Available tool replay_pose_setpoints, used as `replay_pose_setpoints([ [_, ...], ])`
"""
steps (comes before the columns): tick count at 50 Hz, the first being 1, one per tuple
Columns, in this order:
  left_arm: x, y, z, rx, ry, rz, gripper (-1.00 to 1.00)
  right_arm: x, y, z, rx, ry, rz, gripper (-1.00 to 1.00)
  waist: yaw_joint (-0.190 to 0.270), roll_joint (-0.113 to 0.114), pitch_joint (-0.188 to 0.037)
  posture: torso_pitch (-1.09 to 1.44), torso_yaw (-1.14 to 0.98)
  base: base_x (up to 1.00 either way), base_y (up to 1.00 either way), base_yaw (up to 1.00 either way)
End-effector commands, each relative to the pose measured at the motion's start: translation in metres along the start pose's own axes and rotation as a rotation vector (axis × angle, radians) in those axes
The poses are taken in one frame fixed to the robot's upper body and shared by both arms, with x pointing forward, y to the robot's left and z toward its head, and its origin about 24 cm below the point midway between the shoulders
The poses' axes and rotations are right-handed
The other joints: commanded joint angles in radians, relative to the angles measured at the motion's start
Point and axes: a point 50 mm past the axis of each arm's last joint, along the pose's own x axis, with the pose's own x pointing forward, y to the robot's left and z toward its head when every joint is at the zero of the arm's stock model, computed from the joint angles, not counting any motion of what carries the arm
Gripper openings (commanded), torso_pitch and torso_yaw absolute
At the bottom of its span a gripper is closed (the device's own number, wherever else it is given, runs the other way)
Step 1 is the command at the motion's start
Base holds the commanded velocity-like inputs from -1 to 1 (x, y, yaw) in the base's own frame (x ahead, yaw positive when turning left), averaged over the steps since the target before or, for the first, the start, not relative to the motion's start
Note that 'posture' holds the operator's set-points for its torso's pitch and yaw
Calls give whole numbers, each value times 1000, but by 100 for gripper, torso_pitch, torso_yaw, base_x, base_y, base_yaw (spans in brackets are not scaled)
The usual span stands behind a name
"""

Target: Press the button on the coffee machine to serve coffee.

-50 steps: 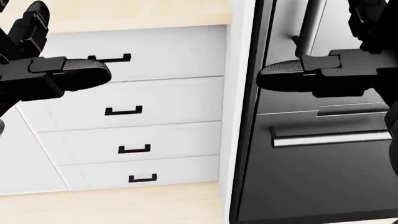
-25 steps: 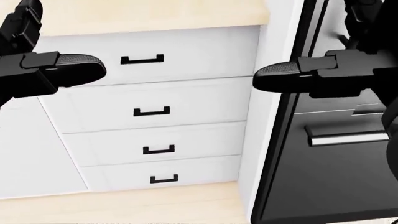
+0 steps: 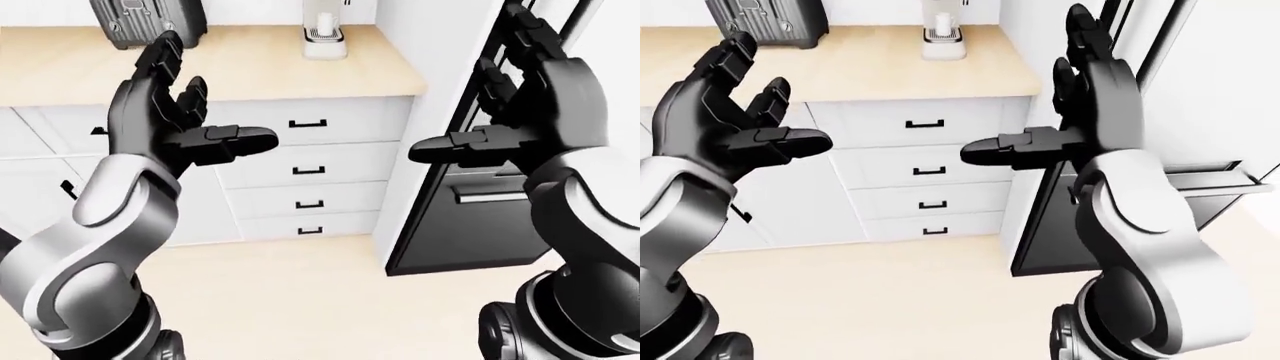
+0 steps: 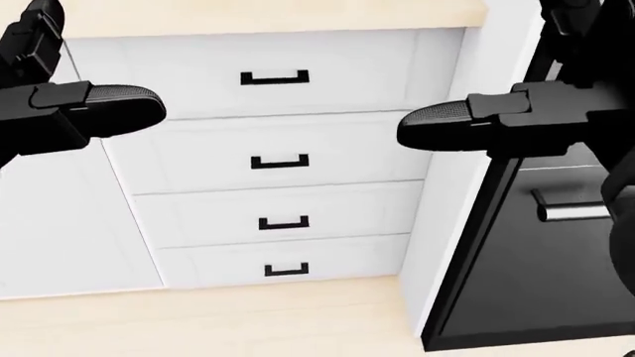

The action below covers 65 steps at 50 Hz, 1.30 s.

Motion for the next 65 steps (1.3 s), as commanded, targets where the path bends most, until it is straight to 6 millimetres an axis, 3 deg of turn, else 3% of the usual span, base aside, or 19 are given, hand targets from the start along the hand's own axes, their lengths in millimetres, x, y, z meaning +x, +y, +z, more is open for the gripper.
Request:
replay_pose_setpoints([
  [1,-2,-3,12,-8,-67,-19,100,-2,-5,10,6,-60,-30,100,0,-9,-27,0,0,0,0,0],
  [11,-2,-3,11,-7,-66,-19,100,-3,-3,13,9,-70,-22,100,-17,93,-41,0,0,7,0,0],
  [15,-3,-4,12,-7,-68,-20,100,-3,-3,12,9,-70,-19,100,-18,94,-39,0,0,9,0,0],
  [22,-2,-3,11,-8,-68,-18,100,-2,-3,12,8,-69,-17,100,-14,40,-38,0,0,9,0,0],
  [25,-3,-4,13,-7,-69,-18,100,-2,-3,12,8,-70,-18,100,-9,-46,-59,0,0,10,0,0],
  [26,-3,-4,13,-7,-69,-19,100,-3,-3,12,7,-70,-17,100,-14,4,-46,0,0,10,0,0],
  [28,-3,-4,14,-7,-69,-18,100,-2,-3,12,7,-70,-16,100,-10,-13,-49,0,0,10,0,0],
  [34,-3,-4,14,-7,-70,-19,100,-3,-2,12,6,-72,-12,100,-12,43,-24,0,0,16,0,0],
  [38,-3,-3,12,-7,-70,-19,100,-3,-2,12,6,-72,-13,100,-24,147,-47,0,0,22,0,0],
  [39,-3,-3,13,-7,-70,-18,100,-3,-2,13,6,-73,-13,100,-14,105,-33,0,0,23,0,0],
  [41,-3,-4,13,-8,-71,-19,100,-3,-2,12,6,-73,-13,100,-16,113,-33,0,0,23,0,0],
  [47,-3,-3,14,-8,-72,-18,100,-3,-2,13,6,-73,-13,100,-6,56,-32,0,0,23,0,0],
  [51,-3,-3,14,-8,-71,-18,100,-3,-2,14,6,-73,-12,100,3,-46,-53,0,0,23,0,0],
  [52,-3,-3,14,-8,-72,-17,100,-4,-1,14,6,-73,-11,100,-6,0,-42,0,0,23,0,0],
  [53,-3,-3,15,-8,-72,-17,100,-3,-2,13,6,-74,-11,100,1,-22,-40,0,0,23,0,0],
  [56,-3,-4,14,-8,-71,-17,100,-3,-2,13,7,-74,-11,100,-8,-4,-44,0,0,23,0,0],
  [61,-4,-4,15,-9,-71,-18,100,-3,-2,13,8,-73,-11,100,-18,50,-25,0,0,24,0,0],
  [64,-3,-3,14,-10,-72,-17,100,-4,-2,14,8,-74,-11,100,-29,128,-47,0,0,23,0,0],
  [65,-3,-3,14,-9,-72,-17,100,-4,-2,14,8,-74,-11,100,-20,107,-46,0,0,23,0,0],
])
